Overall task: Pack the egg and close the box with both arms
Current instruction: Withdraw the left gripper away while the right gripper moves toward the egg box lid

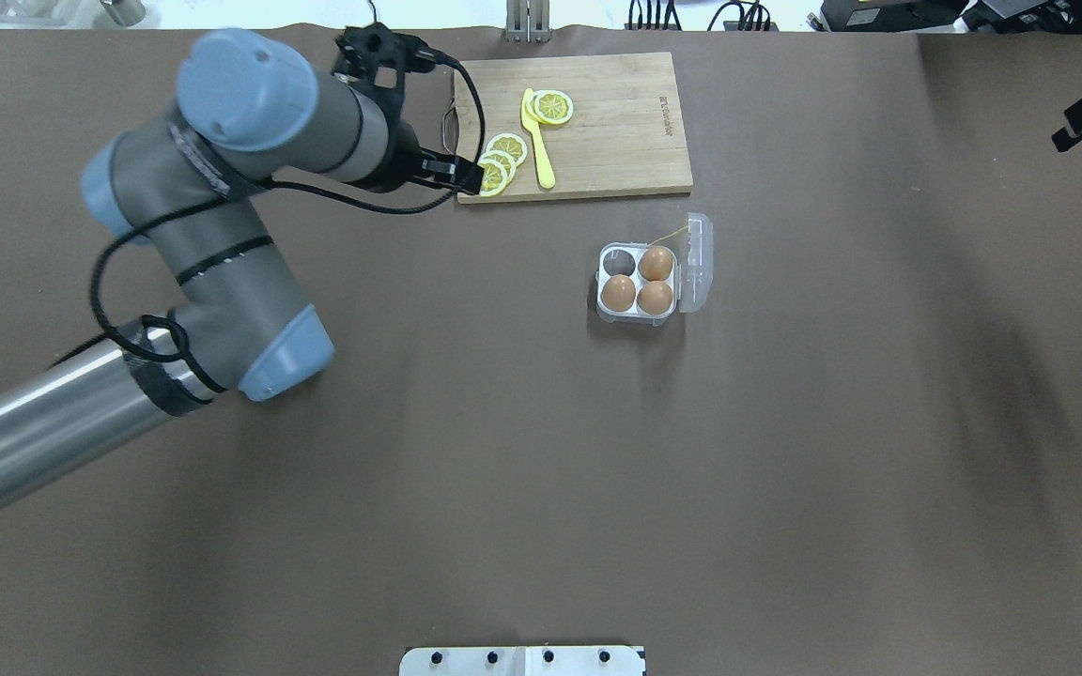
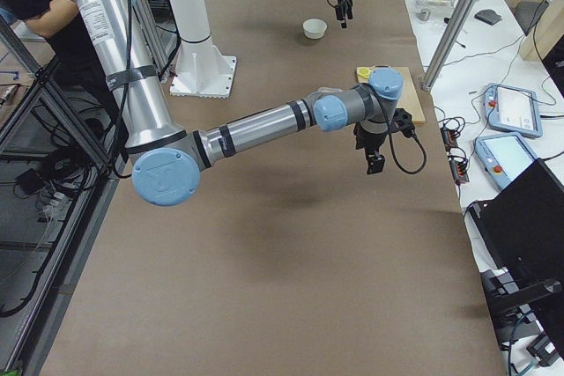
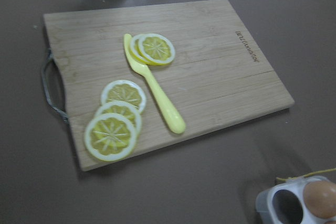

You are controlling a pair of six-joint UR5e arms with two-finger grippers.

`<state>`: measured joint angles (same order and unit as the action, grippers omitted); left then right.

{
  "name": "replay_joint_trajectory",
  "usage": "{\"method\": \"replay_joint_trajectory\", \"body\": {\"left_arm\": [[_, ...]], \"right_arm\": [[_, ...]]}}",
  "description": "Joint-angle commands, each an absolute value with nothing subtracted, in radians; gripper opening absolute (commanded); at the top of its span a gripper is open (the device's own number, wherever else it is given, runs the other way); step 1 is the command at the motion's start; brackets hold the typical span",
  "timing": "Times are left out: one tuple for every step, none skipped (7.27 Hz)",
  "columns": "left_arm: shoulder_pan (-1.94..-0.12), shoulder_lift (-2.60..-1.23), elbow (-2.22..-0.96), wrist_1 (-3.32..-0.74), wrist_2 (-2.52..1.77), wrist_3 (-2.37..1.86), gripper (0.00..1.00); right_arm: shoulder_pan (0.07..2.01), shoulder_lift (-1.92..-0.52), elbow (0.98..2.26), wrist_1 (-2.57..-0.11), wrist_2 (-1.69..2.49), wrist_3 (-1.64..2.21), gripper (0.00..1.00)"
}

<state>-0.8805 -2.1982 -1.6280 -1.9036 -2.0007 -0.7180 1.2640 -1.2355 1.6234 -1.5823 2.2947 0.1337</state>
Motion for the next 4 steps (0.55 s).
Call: {"method": "replay_joint_trajectory", "body": {"left_arm": [[-1.091, -2.084, -1.644, -1.878, -2.237, -0.481, 0.98], [-1.132, -2.063, -1.643, -1.878, -2.271, -0.421, 0.98], [-1.144, -2.057, -1.644, -1.875, -2.278, -0.408, 0.98], [-1.155, -2.056, -1.644, -1.875, -2.279, -0.402, 0.98]], "right_arm": [[1.120, -1.201, 1.649, -1.580, 2.258, 0.140, 0.76], [1.048, -1.175, 1.651, -1.582, 2.211, 0.137, 0.62], [0.975, -1.145, 1.646, -1.582, 2.166, 0.141, 0.37], [0.938, -1.123, 1.644, -1.582, 2.161, 0.140, 0.36]]}}
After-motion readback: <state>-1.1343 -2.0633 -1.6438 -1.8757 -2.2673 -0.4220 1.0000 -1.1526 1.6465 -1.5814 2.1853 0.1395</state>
